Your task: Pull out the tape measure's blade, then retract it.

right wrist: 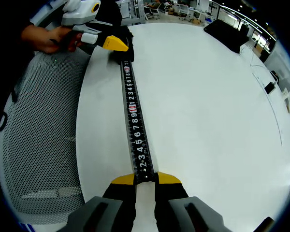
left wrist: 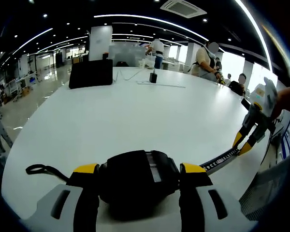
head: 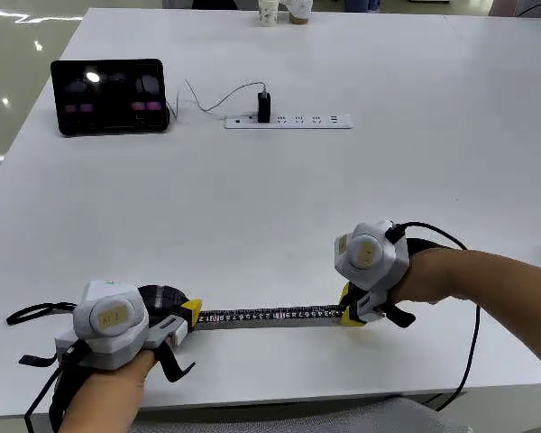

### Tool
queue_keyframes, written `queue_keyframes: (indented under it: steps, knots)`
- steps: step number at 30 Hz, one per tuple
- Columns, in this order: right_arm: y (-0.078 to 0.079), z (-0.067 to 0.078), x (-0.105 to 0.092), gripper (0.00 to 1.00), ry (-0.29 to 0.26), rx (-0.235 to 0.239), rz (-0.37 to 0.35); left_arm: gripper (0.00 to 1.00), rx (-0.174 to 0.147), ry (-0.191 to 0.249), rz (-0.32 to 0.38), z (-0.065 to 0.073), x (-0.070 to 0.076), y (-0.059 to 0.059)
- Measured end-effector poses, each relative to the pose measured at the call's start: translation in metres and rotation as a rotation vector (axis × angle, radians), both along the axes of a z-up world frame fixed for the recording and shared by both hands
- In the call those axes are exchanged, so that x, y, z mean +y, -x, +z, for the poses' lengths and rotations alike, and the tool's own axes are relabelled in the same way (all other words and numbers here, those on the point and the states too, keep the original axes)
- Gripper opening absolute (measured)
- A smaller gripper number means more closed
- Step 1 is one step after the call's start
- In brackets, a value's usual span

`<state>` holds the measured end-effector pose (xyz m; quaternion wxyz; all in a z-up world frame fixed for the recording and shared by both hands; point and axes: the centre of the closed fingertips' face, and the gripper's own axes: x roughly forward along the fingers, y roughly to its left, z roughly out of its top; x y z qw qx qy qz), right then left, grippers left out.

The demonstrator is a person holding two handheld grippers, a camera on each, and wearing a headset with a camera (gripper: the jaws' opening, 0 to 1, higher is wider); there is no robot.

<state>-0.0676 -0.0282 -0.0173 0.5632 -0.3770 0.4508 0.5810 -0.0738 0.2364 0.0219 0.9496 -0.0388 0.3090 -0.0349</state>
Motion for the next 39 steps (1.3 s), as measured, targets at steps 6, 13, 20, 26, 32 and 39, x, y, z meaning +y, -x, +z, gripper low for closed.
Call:
queue_keyframes:
  steps: [6, 13, 20, 26, 32, 39]
  knots:
    - [0.0003, -0.0001, 0.0004, 0.1, 0.019, 0.005, -0.001, 0.62, 0.009, -0.03, -0.019, -0.0019, -0.0002, 0.0016]
    - [0.0005, 0.0004, 0.0002, 0.11, 0.018, -0.001, -0.002, 0.61, 0.016, -0.026, -0.029, -0.0017, -0.0005, 0.0024]
    - [0.0005, 0.0007, 0.0002, 0.11, 0.018, -0.003, -0.007, 0.6, 0.026, -0.035, -0.034, -0.0017, -0.0008, 0.0027]
    - [0.0009, 0.0008, 0.0005, 0.11, 0.011, -0.005, -0.006, 0.59, 0.029, -0.045, -0.039, -0.0028, -0.0017, 0.0015]
    - [0.0015, 0.0015, 0.0013, 0.11, 0.048, -0.021, 0.021, 0.6, 0.026, -0.039, -0.032, -0.0033, -0.0018, 0.0018]
    - [0.0012, 0.0017, 0.0013, 0.11, 0.037, -0.012, 0.013, 0.6, 0.021, -0.038, -0.033, -0.0023, -0.0013, 0.0022]
